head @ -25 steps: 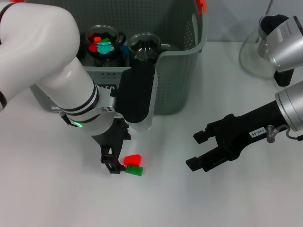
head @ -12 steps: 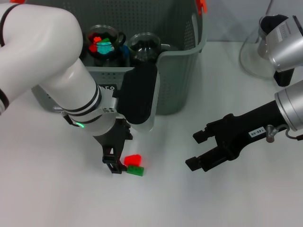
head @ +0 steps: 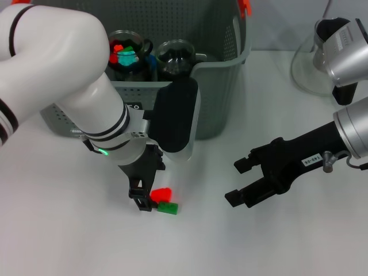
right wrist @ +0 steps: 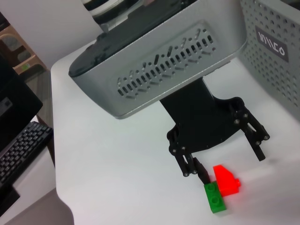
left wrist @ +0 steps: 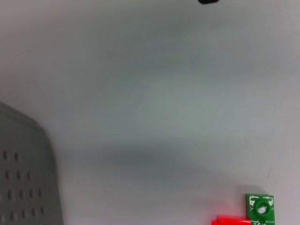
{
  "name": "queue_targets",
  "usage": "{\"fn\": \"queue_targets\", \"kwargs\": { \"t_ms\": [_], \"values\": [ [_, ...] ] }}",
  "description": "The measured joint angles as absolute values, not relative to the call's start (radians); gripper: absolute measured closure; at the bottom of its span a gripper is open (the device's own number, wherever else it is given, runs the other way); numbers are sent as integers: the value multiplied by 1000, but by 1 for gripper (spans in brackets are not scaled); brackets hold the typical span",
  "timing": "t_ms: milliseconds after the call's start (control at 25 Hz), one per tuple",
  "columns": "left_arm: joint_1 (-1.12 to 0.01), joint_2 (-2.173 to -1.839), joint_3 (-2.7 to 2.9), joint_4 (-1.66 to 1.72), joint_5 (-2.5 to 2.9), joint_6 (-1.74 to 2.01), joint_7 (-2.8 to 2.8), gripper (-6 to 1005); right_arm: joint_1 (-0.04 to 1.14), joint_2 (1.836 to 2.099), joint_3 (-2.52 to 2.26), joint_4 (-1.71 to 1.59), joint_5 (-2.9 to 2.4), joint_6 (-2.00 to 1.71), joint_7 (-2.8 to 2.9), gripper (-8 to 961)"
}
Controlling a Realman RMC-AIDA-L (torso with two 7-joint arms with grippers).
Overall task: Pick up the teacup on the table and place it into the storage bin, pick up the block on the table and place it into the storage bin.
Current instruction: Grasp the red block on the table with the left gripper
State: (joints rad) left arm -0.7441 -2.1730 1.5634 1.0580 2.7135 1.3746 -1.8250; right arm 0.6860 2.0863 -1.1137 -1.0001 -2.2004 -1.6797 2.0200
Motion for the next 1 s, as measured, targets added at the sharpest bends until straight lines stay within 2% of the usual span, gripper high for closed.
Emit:
{"fn": "queue_targets", "kwargs": {
  "t_ms": [640,720,1000],
  "values": [
    [-755,-2174,1578,1047,2712,1368,-1827,175,687,2086,-1113,-1000,-2200,-1674,2017,12],
    [-756,-2174,1579,1040,2712,1366,-1827,372,686,2086,-1112,-1000,-2200,-1673,2013,12],
    [-758,-2174,1595,1031,2712,1370,-1831,475,688,2086,-1111,-1000,-2200,-1673,2011,12]
  ]
}}
